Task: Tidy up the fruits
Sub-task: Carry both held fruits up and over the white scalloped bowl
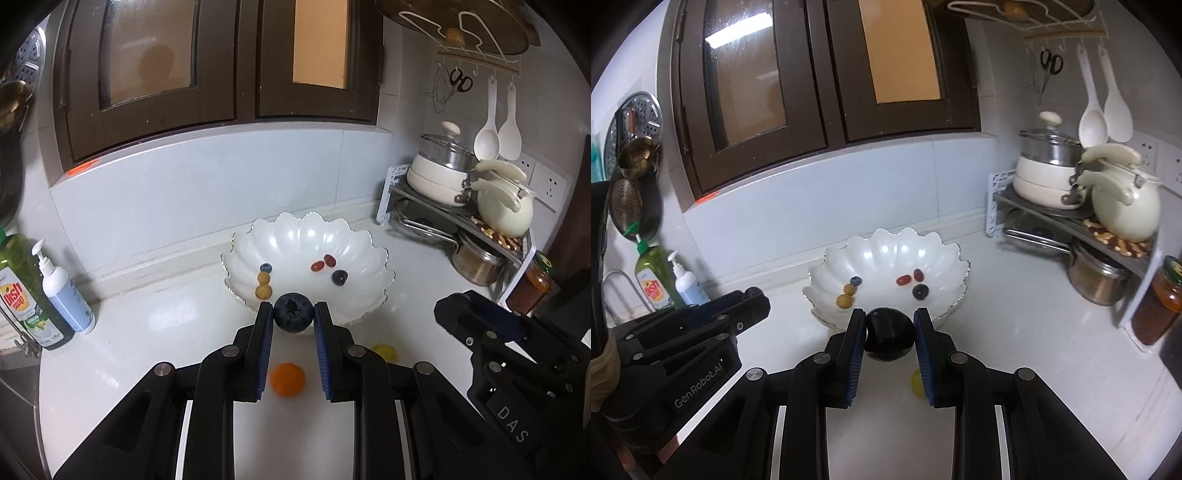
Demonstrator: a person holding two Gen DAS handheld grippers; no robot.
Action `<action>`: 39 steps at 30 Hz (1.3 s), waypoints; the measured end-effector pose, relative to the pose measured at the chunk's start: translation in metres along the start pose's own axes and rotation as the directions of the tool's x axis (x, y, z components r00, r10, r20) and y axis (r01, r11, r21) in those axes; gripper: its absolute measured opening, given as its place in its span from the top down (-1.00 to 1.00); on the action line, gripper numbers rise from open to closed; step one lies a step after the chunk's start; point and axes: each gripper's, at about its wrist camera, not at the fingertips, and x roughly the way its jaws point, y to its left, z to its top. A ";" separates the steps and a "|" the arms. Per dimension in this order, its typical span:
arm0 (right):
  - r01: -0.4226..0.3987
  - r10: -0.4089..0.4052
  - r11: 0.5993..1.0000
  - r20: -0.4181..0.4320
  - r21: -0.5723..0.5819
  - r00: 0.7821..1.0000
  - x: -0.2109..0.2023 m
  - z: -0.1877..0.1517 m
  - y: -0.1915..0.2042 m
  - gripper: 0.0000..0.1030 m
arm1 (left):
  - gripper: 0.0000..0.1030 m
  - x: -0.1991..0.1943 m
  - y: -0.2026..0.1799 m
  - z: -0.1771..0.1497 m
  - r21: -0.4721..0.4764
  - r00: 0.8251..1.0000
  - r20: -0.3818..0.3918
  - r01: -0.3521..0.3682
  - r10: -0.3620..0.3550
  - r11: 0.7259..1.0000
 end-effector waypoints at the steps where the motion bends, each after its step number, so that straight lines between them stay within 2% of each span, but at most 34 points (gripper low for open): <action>1: -0.010 0.010 1.000 -0.006 0.005 1.000 0.003 0.003 -0.001 0.46 | 0.55 0.001 0.000 0.003 -0.002 1.000 0.003 0.003 -0.003 1.000; 19: -0.007 0.004 0.999 -0.051 -0.045 0.999 0.052 0.058 -0.004 0.46 | 0.55 0.046 0.004 0.059 0.009 1.000 -0.015 0.002 -0.002 1.000; 29: -0.029 0.021 0.998 -0.154 -0.050 0.988 0.095 0.081 -0.015 0.46 | 0.55 0.079 0.000 0.082 0.018 0.998 -0.063 -0.013 0.014 1.000; 39: -0.027 0.012 0.998 -0.275 -0.050 0.961 0.145 0.093 -0.027 0.46 | 0.55 0.118 -0.003 0.093 0.010 0.988 -0.150 -0.029 0.030 1.000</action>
